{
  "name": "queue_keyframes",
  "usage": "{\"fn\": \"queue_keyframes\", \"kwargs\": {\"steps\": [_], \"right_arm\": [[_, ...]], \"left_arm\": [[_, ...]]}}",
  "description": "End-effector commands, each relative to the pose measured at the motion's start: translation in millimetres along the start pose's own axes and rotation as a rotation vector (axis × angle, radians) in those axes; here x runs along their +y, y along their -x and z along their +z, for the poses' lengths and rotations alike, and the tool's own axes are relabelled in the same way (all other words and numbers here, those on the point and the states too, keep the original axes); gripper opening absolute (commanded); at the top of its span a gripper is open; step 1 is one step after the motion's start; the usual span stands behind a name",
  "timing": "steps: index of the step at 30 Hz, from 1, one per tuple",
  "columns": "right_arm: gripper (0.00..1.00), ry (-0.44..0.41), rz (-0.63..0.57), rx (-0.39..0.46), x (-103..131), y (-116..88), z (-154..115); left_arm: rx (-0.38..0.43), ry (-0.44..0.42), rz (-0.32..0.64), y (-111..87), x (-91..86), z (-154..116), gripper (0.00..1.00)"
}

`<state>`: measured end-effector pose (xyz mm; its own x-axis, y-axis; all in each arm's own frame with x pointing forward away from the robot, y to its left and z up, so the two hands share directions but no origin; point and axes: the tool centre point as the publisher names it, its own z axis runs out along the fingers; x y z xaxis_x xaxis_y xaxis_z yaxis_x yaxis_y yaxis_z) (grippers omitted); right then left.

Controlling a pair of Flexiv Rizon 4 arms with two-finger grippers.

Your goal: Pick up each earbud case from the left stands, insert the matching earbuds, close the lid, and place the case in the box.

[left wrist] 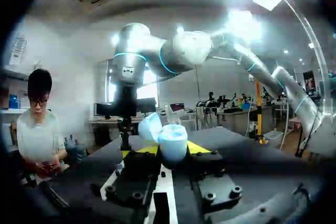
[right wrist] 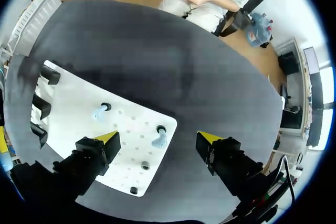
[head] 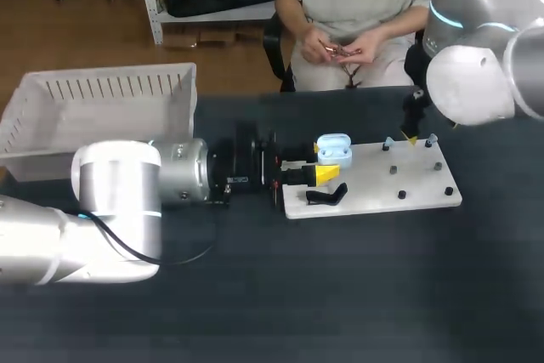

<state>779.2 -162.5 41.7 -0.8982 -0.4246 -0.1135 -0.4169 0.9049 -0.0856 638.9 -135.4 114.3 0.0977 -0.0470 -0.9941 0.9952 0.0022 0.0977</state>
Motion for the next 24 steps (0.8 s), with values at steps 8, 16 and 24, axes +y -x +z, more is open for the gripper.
{"fn": "queue_keyframes", "kwargs": {"steps": [8,16,24], "right_arm": [[0.57,-0.003,0.014,-0.003,-6,-8,7],[0.44,0.006,0.016,-0.009,-3,-14,9],[0.41,0.007,0.010,-0.013,-1,-16,10]], "left_arm": [[-0.003,0.003,0.002,-0.9,0.1,1,0.00],[-0.003,0.003,0.002,-0.9,0.1,1,0.00],[-0.003,0.003,0.002,-0.9,0.1,1,0.00]]}}
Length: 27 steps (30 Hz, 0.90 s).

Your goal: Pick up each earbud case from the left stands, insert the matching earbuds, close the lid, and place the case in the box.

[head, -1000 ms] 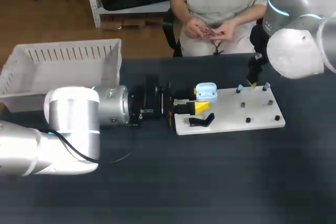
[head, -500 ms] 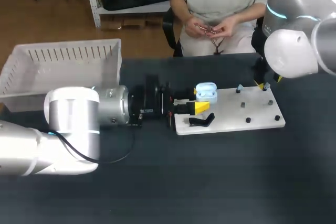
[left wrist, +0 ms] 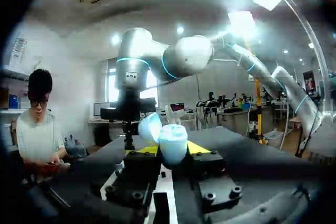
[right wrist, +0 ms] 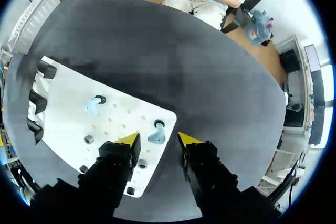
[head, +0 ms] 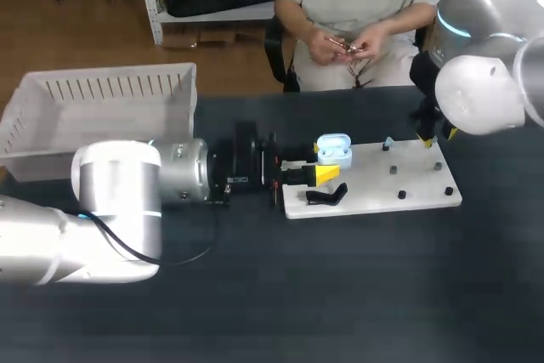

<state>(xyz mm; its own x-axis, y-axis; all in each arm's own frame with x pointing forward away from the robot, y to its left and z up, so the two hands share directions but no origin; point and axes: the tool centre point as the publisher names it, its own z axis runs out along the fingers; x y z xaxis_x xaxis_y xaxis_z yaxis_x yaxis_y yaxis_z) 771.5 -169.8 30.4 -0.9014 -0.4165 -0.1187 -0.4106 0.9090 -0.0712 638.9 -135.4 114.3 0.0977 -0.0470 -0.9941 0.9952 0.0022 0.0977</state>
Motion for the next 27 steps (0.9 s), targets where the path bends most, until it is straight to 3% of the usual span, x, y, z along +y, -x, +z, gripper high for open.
{"fn": "queue_keyframes", "kwargs": {"steps": [1,27], "right_arm": [[0.40,-0.007,0.001,-0.009,1.3,-4.2,0.3],[0.26,-0.006,0.002,-0.020,3.3,-0.3,4.2]], "left_arm": [[-0.003,0.003,0.002,-0.9,0.1,0.6,0.00],[-0.003,0.003,0.002,-0.9,0.1,0.6,0.00]]}}
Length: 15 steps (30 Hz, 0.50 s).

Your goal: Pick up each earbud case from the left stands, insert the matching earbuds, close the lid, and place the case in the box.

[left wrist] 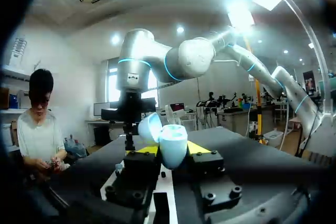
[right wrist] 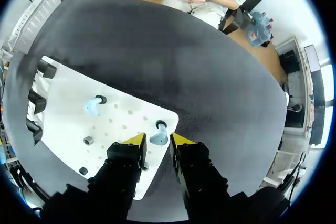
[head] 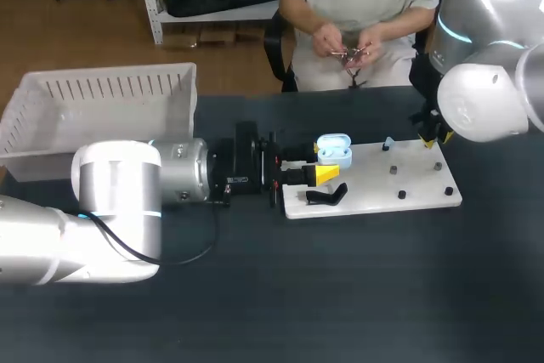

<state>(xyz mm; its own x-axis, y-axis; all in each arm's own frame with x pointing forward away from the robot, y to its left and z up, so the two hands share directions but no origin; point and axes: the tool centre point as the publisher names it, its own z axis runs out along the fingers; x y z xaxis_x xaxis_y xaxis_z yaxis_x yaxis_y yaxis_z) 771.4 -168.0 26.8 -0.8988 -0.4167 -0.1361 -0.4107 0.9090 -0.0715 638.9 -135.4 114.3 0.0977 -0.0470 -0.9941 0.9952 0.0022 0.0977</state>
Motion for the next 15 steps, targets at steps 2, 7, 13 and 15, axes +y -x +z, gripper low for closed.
{"fn": "queue_keyframes", "kwargs": {"steps": [2,7,13,15], "right_arm": [[0.24,-0.006,0.002,-0.001,1.7,-0.3,1.0],[0.11,-0.007,0.004,0.002,1.6,0.1,1.5],[0.00,-0.011,0.005,0.004,2.0,0.3,1.9],[0.00,-0.012,0.005,0.005,2.4,0.0,1.6]], "left_arm": [[-0.003,0.003,0.002,-0.9,0.1,0.6,0.00],[-0.003,0.003,0.002,-0.9,0.1,0.6,0.00],[-0.003,0.003,0.002,-0.9,0.1,0.6,0.00],[-0.003,0.003,0.002,-0.9,0.1,0.6,0.00]]}}
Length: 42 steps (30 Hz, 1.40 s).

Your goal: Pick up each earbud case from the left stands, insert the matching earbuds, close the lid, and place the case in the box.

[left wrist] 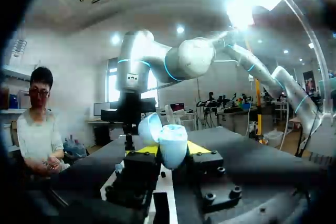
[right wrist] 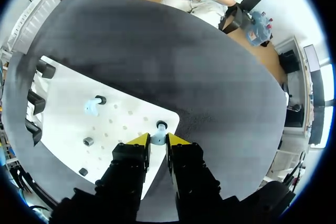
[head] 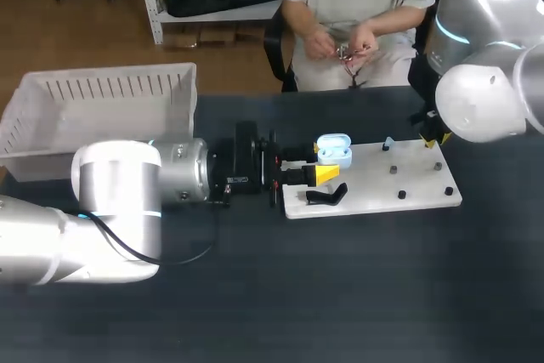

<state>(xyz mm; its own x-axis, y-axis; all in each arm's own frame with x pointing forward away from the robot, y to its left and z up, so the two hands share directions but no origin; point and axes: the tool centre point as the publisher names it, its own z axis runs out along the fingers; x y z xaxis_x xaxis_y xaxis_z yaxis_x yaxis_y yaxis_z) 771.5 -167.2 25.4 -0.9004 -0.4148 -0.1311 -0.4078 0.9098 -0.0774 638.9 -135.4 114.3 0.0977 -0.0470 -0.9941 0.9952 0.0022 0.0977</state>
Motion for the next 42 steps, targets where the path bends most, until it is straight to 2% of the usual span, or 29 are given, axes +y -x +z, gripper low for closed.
{"fn": "queue_keyframes", "kwargs": {"steps": [1,11,18,23,29,36,42], "right_arm": [[0.00,-0.001,0.008,0.000,2,-1,-1],[0.00,-0.027,0.027,-0.012,11,-8,-29],[0.00,-0.078,0.040,-0.016,30,-20,-72],[0.00,-0.103,0.111,0.010,55,-32,-115],[0.00,-0.105,0.193,0.056,98,-48,-162],[0.00,-0.106,0.234,0.079,140,-62,-186],[0.00,-0.048,0.263,0.055,176,-69,-193]], "left_arm": [[-0.003,0.003,0.002,-0.9,0.1,1,0.00],[-0.003,0.003,0.002,-0.9,0.1,1,0.00],[-0.003,0.003,0.002,-0.9,0.1,1,0.00],[-0.003,0.003,0.002,-0.9,0.1,1,0.00],[-0.003,0.003,0.002,-0.9,0.1,1,0.00],[-0.003,0.003,0.002,-0.9,0.1,1,0.00],[-0.003,0.003,0.002,-0.9,0.1,1,0.00]]}}
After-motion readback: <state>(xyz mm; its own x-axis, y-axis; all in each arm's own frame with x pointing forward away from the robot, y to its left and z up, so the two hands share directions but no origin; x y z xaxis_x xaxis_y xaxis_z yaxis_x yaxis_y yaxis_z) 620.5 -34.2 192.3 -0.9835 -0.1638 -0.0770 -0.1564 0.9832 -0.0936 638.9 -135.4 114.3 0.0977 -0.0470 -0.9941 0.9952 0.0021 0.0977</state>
